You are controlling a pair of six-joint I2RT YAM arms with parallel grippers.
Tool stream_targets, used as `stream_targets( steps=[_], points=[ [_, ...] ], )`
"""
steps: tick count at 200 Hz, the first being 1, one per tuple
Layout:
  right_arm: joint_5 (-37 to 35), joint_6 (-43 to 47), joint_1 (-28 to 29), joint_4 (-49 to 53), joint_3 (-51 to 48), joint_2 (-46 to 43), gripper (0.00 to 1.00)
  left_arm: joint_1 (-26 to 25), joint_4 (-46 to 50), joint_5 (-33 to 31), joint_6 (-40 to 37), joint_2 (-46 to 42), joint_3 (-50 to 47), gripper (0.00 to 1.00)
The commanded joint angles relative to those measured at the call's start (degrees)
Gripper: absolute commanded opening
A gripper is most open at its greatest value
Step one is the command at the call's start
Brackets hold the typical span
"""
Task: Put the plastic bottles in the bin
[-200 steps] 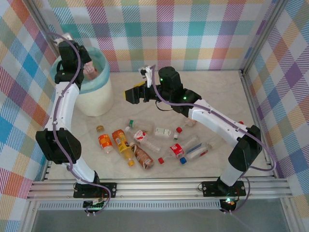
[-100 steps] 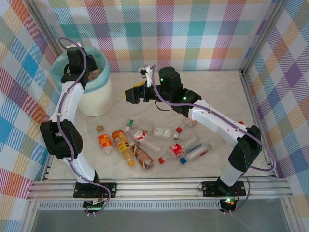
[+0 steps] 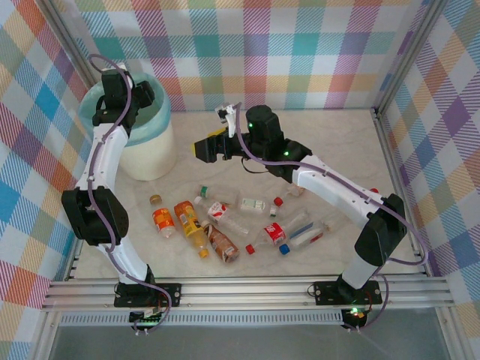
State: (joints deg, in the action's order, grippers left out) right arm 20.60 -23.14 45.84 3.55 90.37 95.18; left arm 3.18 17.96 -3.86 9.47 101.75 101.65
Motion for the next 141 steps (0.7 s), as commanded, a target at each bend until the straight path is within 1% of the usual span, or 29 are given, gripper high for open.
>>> stream_targets(
  steps=[1,33,48,68,88,112,127,141],
  points=[
    [0.7,0.5,0.5,-1.0,-0.3,-1.6,0.90,0.4,1.6,1.2,1.0,-0.6,2.5,0.60],
    [-1.5,1.9,0.4,2.2,0.6,-1.8,0.91,0.3,5.8,2.7,2.5,-2.2,6.1,0.61],
    [-2.8,3.2,0.4,5.4,1.6,-1.6,0.94,-0.2,8.2,2.9,2.4,-4.1,7.2,0.61],
    [-3.3,5.7,0.2,9.7,2.3,-1.8,0.97,-1.1,10.5,2.3,1.8,-8.3,7.0,0.61],
    [-5.7,7.3,-0.4,13.7,1.5,-2.9,0.99,-2.9,11.1,0.8,1.1,-14.2,3.6,0.62],
    [-10.6,6.2,-2.0,17.3,-1.2,-5.3,1.00,-7.7,11.1,-0.1,-1.2,-20.9,-1.6,0.62],
    [-13.7,4.6,-3.5,20.5,-2.4,-6.5,1.00,-12.0,11.1,-0.9,-2.7,-24.4,-4.7,0.62],
    [-15.7,3.1,-5.3,23.5,-3.7,-7.7,1.00,-17.1,10.8,-1.7,-4.4,-26.9,-7.7,0.62]
  ],
)
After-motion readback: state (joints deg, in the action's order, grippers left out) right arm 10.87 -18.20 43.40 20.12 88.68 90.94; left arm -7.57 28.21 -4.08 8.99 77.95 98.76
